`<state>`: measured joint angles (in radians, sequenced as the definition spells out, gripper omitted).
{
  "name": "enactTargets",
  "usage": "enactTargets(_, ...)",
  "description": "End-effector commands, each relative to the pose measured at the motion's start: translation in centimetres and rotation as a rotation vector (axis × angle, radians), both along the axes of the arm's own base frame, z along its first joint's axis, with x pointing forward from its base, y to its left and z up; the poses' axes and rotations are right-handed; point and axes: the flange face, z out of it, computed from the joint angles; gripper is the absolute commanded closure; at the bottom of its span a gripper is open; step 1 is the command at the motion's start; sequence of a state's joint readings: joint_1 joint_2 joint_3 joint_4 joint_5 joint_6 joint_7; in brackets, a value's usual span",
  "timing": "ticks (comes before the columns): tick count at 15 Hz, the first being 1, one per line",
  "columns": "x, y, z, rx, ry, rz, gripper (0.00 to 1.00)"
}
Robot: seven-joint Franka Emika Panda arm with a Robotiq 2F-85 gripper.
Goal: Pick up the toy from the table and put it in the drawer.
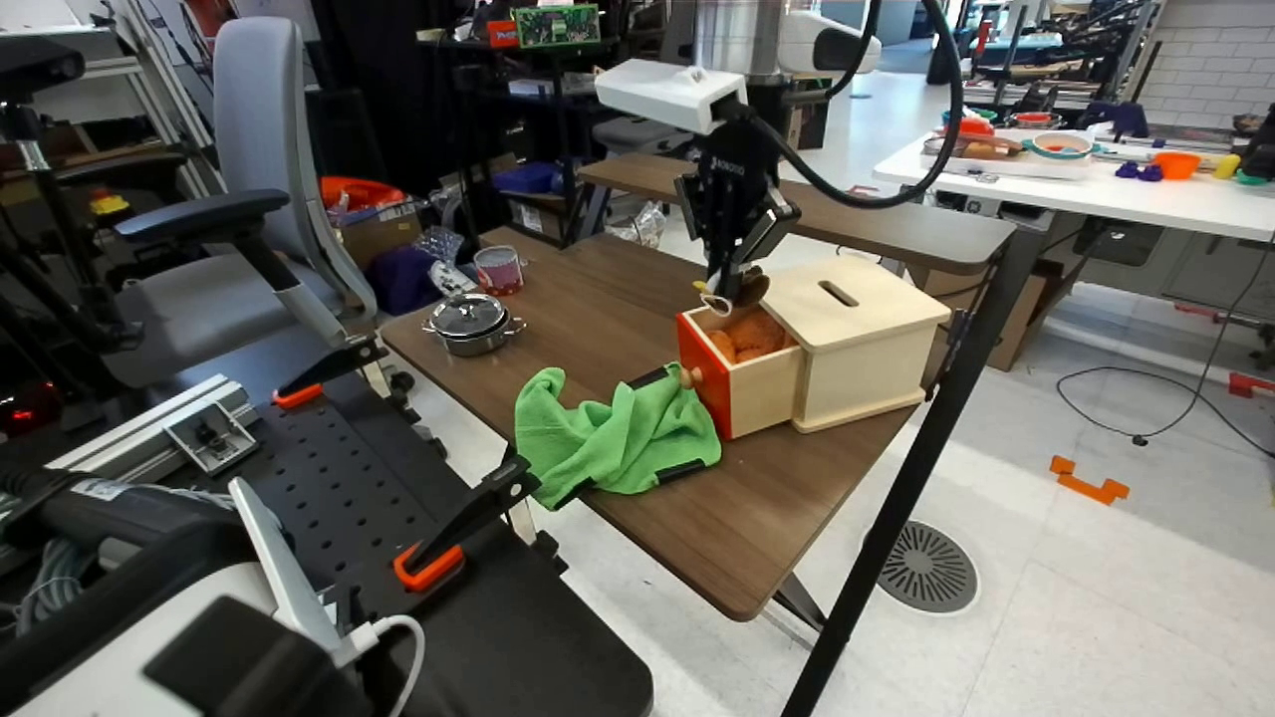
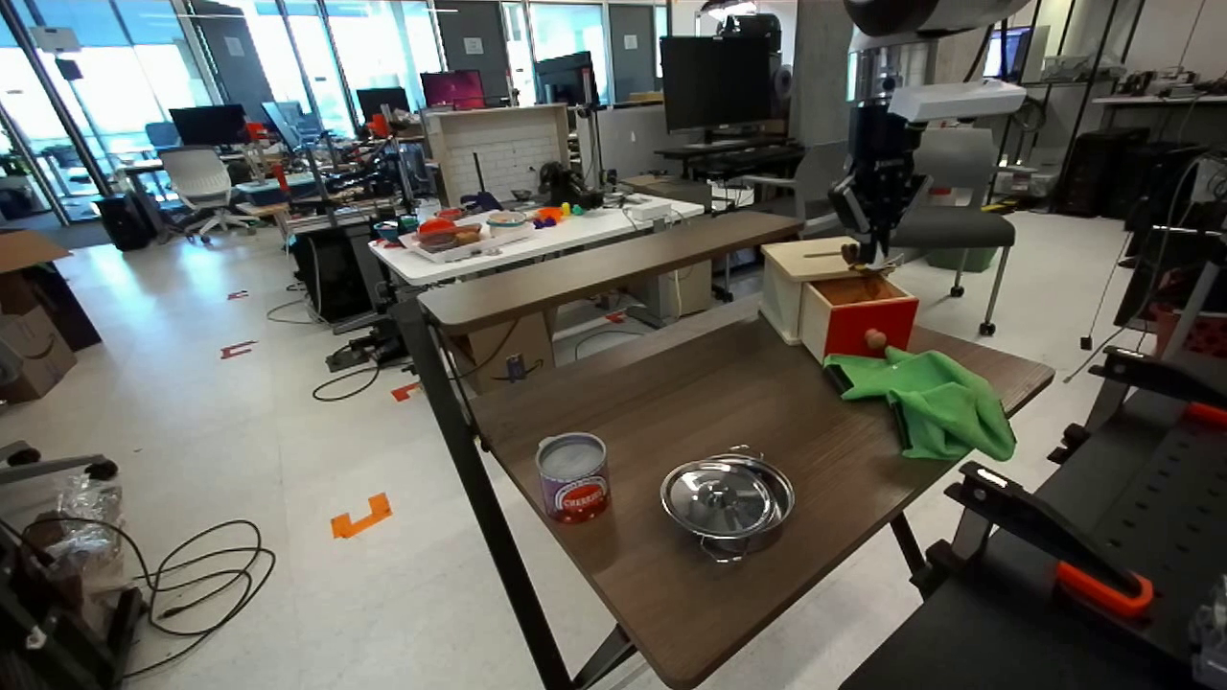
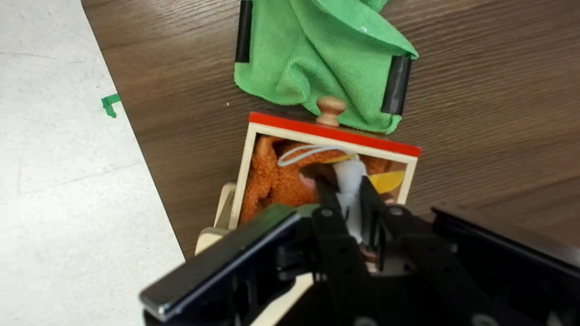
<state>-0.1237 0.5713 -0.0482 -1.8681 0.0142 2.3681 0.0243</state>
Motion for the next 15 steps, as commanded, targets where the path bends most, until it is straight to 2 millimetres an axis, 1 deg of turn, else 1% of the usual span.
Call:
enactTargets(1, -0.4, -0.2, -0.4, 0.005, -0.029, 0.008, 0.96)
enactTargets(8, 0.5, -0.3, -2.1, -0.008, -0.015, 0.003, 0.96)
enactTargets(15, 2.1, 0.0, -3.5, -0.031, -0.023, 0.005, 0.96)
